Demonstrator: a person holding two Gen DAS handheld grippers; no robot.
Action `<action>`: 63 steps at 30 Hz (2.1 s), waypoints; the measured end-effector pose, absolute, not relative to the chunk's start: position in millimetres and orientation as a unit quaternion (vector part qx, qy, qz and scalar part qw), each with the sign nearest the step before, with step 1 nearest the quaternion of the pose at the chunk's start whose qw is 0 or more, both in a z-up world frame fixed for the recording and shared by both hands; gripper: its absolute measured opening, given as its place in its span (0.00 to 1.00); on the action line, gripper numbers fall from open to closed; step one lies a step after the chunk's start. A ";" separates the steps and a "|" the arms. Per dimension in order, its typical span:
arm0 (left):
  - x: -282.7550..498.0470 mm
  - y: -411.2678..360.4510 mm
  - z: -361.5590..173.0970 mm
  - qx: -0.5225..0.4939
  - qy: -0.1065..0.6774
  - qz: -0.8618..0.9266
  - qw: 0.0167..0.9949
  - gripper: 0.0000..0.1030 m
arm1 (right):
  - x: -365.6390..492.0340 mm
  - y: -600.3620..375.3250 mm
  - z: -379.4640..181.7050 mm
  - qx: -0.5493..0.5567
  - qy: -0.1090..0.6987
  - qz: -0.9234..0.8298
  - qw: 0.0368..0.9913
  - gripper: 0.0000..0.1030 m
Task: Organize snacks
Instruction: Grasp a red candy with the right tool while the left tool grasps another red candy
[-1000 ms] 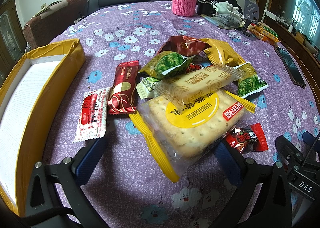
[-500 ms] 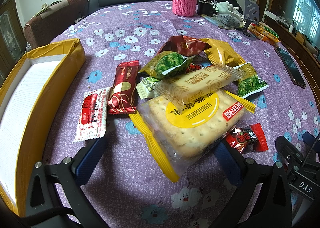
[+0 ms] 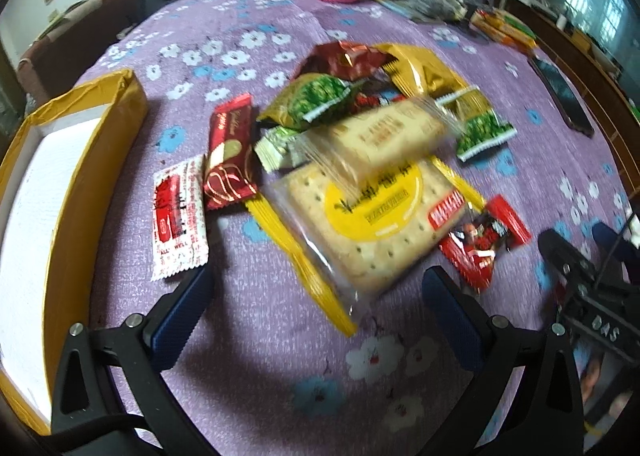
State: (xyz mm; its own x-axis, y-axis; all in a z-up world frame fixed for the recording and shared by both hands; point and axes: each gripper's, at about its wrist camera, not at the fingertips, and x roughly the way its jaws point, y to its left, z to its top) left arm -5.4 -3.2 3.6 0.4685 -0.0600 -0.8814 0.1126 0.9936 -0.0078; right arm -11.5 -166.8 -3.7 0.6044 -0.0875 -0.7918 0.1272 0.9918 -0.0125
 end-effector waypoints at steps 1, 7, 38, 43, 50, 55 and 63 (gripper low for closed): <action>-6.9 -2.2 3.5 0.027 0.517 -0.054 0.854 1.00 | -11.3 -166.9 -3.8 0.022 0.441 -0.060 0.895 1.00; -35.5 17.1 27.9 -0.028 0.503 -0.104 0.858 0.89 | -10.4 -166.7 -3.9 0.021 0.443 -0.060 0.894 1.00; -100.2 72.6 93.1 -0.003 0.400 -0.158 0.903 0.61 | -74.7 -129.3 5.2 0.077 0.473 0.055 0.876 0.42; -65.1 47.9 81.7 0.041 0.421 -0.184 0.887 0.63 | -66.1 -122.5 -0.3 0.066 0.472 0.033 0.878 0.27; -50.1 -5.3 73.0 0.091 0.430 -0.252 0.862 0.63 | -72.9 -144.1 -0.4 0.076 0.467 0.030 0.881 0.24; -36.4 -62.4 57.1 0.145 0.442 -0.314 0.828 0.47 | -88.9 -164.7 3.0 0.089 0.459 0.033 0.883 0.25; -15.0 -99.9 31.9 0.242 0.453 -0.323 0.795 0.30 | -98.2 -177.4 3.1 0.117 0.455 0.062 0.881 0.25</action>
State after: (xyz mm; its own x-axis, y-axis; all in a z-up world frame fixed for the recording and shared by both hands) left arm -15.0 -99.9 31.9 0.3807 -0.2936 -0.8768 0.7323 0.6748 0.0919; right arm -98.2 -177.4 3.1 0.5780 0.2147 -0.7873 -0.0019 0.9651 0.2618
